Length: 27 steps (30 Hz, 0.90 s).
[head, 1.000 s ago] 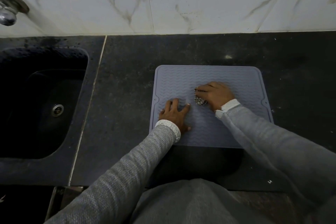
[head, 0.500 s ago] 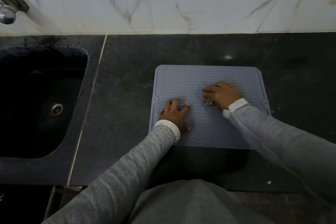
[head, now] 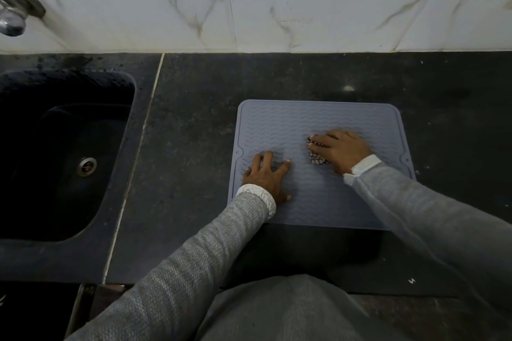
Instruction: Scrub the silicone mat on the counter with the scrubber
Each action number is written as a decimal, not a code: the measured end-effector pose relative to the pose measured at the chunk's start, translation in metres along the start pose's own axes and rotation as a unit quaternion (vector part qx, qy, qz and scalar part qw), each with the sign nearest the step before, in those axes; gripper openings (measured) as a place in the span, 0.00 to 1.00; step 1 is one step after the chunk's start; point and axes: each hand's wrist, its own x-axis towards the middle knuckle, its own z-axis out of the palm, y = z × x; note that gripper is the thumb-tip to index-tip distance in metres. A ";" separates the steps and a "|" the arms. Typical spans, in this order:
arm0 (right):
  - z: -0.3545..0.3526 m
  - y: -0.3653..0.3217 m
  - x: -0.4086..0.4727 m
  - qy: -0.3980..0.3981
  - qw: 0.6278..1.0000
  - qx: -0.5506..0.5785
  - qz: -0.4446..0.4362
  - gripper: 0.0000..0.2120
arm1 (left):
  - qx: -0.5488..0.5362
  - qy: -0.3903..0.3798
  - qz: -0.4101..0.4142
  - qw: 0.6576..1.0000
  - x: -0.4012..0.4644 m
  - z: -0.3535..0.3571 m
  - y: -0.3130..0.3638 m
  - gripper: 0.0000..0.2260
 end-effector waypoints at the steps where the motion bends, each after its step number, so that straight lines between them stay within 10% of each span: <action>1: 0.000 0.000 -0.001 -0.007 1.000 -0.004 0.006 0.27 | -0.001 -0.001 0.002 1.000 0.000 -0.001 0.000 0.39; 11: -0.011 -0.009 0.003 -0.005 0.998 0.045 0.038 0.23 | -0.087 0.095 -0.002 0.992 -0.015 0.007 -0.035 0.38; 27: -0.021 -0.045 0.032 0.034 0.998 0.021 -0.053 0.21 | 0.005 0.015 -0.009 1.000 -0.012 -0.013 -0.050 0.39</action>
